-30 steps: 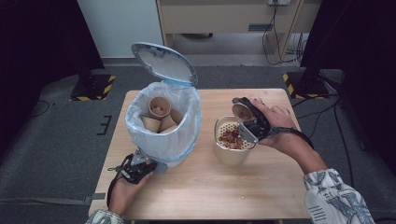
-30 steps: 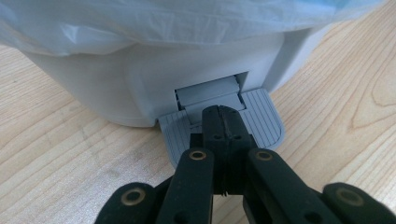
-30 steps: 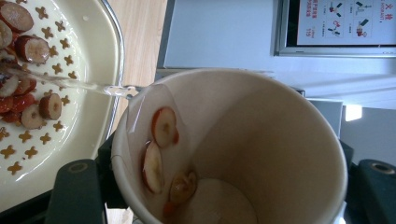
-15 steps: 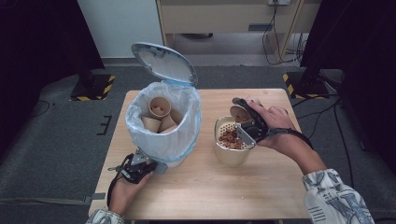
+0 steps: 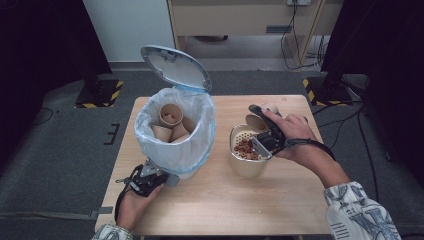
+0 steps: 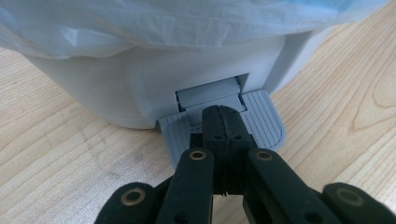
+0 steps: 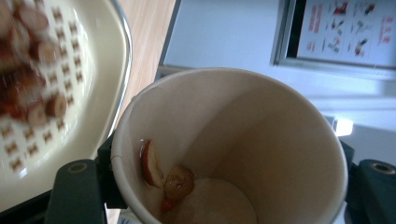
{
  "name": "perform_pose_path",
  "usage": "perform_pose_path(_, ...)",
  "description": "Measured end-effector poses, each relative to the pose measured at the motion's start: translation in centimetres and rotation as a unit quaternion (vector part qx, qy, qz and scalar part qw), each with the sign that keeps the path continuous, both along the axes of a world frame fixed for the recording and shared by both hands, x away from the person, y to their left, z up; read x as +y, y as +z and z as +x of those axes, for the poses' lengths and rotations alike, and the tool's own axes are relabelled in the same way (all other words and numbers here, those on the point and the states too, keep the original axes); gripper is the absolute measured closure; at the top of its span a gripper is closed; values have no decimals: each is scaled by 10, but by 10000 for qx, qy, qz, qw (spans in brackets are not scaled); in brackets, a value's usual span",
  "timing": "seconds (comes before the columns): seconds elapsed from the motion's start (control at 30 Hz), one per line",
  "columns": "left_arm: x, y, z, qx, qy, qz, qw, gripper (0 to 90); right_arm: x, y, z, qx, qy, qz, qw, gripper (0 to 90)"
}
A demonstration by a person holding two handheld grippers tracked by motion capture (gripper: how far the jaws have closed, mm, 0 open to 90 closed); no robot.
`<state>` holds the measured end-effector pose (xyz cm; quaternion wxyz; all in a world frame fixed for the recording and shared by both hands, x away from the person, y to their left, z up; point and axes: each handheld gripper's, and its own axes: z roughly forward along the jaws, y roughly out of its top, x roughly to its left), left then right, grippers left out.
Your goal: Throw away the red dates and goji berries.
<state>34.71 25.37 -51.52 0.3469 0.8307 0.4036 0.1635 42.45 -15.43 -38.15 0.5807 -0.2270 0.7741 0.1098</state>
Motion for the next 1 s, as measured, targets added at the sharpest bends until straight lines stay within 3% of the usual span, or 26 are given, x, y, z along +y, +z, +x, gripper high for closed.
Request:
perform_pose_path(0.1,0,0,0,-1,0,2,10000,900,6,-2,-4,-29,101,-50,9999,279)
perform_pose_path(0.17,0,0,0,-2,-2,2,10000,900,0,-11,2,-35,-86,-337,9994,279)
perform_pose_path(0.23,0,0,0,2,-4,-2,10000,900,-4,-15,6,-54,-150,-458,9988,279)
perform_pose_path(0.5,0,0,0,0,3,2,10000,900,-6,-13,3,-120,-128,-435,9989,279)
perform_pose_path(0.7,0,0,0,1,0,-2,10000,900,-4,-14,0,-264,-92,-640,9976,279)
perform_pose_path(0.83,0,0,0,1,1,-3,10000,900,-3,-13,0,-274,-79,-602,9978,279)
perform_pose_path(1.0,0,0,0,-1,0,-1,10000,900,-1,-12,0,-401,-42,-751,9964,279)
